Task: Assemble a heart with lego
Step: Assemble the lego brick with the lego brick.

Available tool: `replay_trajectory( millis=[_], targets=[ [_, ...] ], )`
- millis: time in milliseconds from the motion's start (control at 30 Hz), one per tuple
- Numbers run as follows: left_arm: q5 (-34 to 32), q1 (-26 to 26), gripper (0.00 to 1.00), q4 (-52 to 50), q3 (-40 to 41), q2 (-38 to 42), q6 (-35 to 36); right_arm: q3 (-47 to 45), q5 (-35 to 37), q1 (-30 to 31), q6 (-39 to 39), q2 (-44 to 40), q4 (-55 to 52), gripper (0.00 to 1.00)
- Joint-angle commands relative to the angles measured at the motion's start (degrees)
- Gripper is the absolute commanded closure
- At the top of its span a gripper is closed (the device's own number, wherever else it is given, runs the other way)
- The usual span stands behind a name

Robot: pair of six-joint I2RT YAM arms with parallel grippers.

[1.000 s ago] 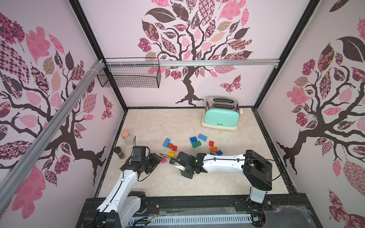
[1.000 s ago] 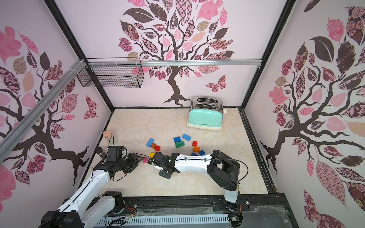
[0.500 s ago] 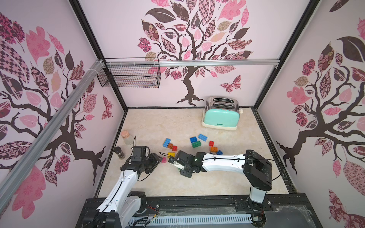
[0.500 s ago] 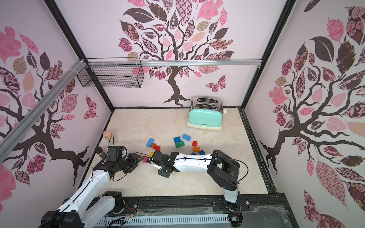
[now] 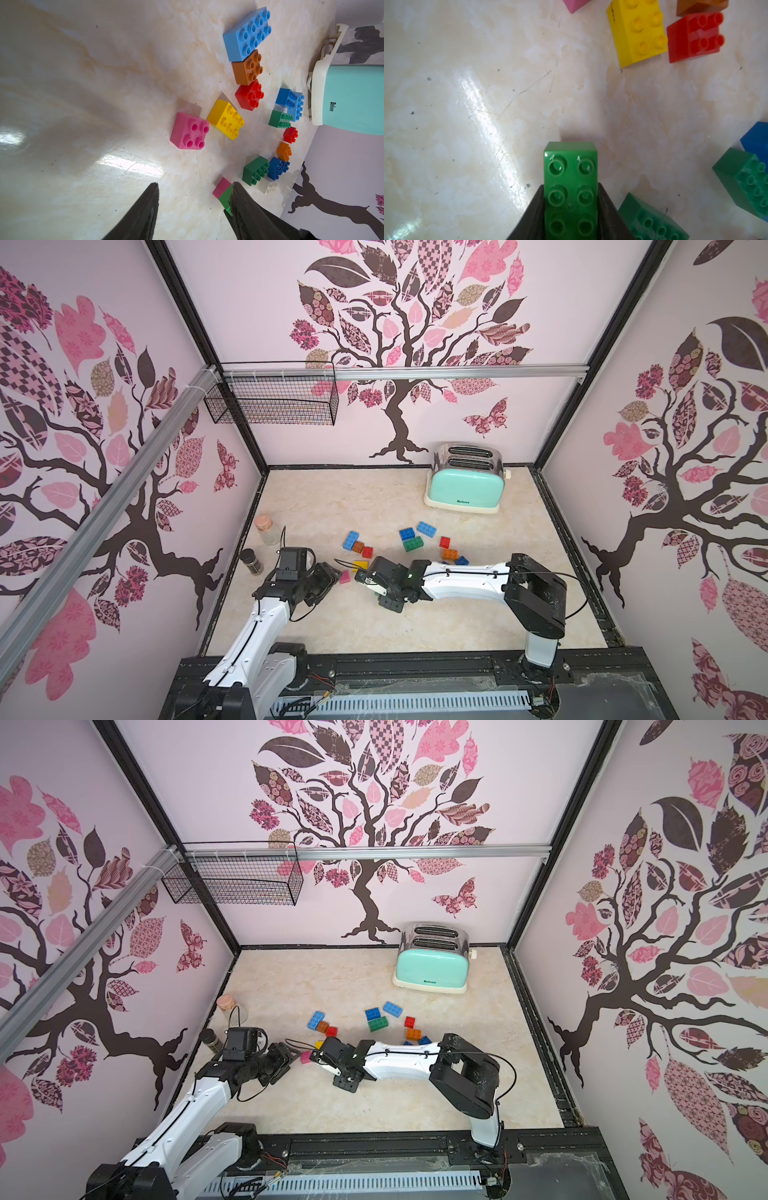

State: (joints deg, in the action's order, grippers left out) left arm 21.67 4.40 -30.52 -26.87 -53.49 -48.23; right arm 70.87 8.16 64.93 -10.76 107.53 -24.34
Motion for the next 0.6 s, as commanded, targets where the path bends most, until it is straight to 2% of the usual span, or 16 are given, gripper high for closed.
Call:
replay_trajectory(
  millis=[0, 333, 567],
  targets=[
    [-0.51, -0.27, 0.41, 0.25, 0.61, 0.29, -0.20, 0.02, -0.09, -0.50, -0.68, 0.78, -1.13, 0.70],
    [-0.58, -0.27, 0.41, -0.05, 0.59, 0.50, -0.21, 0.14, -5.15, -1.44, -3.47, 2.28, -4.16, 0.70],
    [-0.67, -0.27, 0.41, -0.17, 0.59, 0.36, -0.23, -0.48, -16.36, -5.20, -4.99, 3.12, -8.21, 0.70]
  ],
)
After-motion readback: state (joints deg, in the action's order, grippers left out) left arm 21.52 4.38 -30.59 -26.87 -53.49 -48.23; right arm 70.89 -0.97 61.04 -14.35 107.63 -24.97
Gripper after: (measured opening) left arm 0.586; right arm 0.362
